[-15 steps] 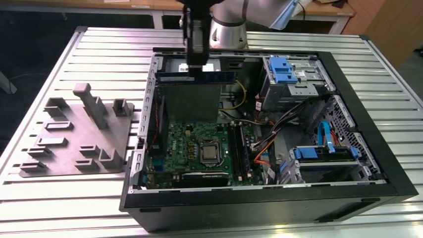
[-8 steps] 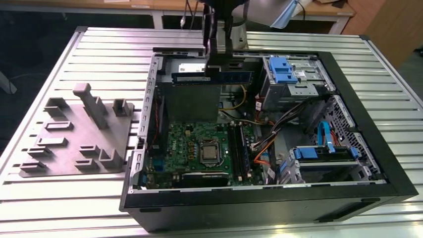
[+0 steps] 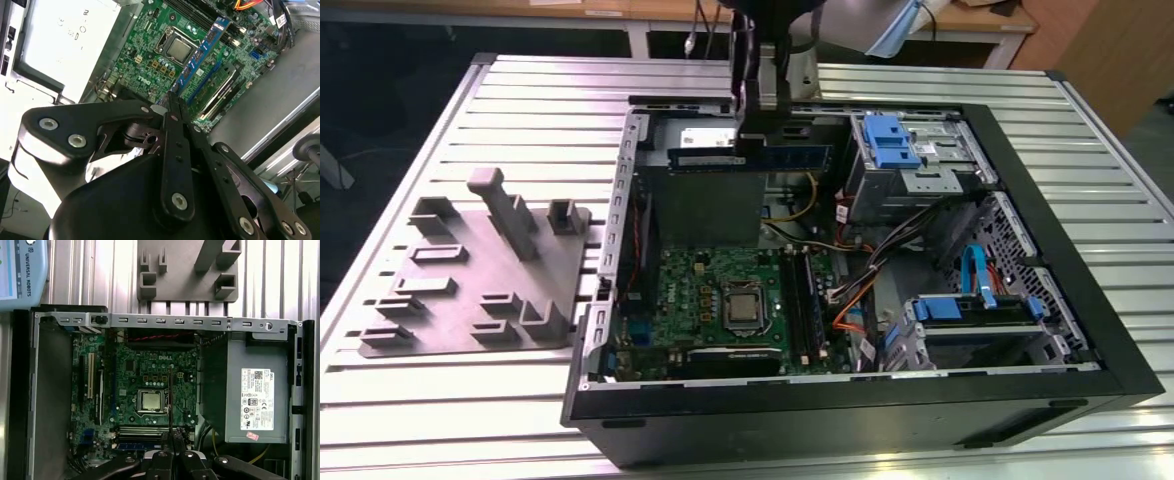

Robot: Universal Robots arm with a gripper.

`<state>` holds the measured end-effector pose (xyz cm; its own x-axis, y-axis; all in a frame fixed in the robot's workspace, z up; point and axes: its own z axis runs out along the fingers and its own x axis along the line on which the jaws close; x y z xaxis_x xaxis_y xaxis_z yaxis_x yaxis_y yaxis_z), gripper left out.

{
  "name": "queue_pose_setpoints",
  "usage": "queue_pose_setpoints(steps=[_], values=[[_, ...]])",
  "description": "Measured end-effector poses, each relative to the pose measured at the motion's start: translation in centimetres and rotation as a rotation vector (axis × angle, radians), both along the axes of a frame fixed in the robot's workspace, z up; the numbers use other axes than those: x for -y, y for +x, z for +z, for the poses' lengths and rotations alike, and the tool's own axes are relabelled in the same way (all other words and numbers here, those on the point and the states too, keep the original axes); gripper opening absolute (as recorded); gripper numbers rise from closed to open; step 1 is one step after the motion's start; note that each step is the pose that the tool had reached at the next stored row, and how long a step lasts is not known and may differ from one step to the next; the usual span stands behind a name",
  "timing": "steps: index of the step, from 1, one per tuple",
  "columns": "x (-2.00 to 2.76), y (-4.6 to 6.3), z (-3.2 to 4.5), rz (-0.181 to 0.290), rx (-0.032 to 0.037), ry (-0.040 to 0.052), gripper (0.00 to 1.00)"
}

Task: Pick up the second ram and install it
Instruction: 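Pick up the second ram and move it above second insertion slot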

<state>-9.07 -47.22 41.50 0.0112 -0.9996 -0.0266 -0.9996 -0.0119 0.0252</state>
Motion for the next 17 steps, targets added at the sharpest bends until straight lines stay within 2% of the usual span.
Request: queue_pose_setpoints(steps=[17], values=[[0.0,0.4,-3.02,0.0,0.0,0.0012,0.11]])
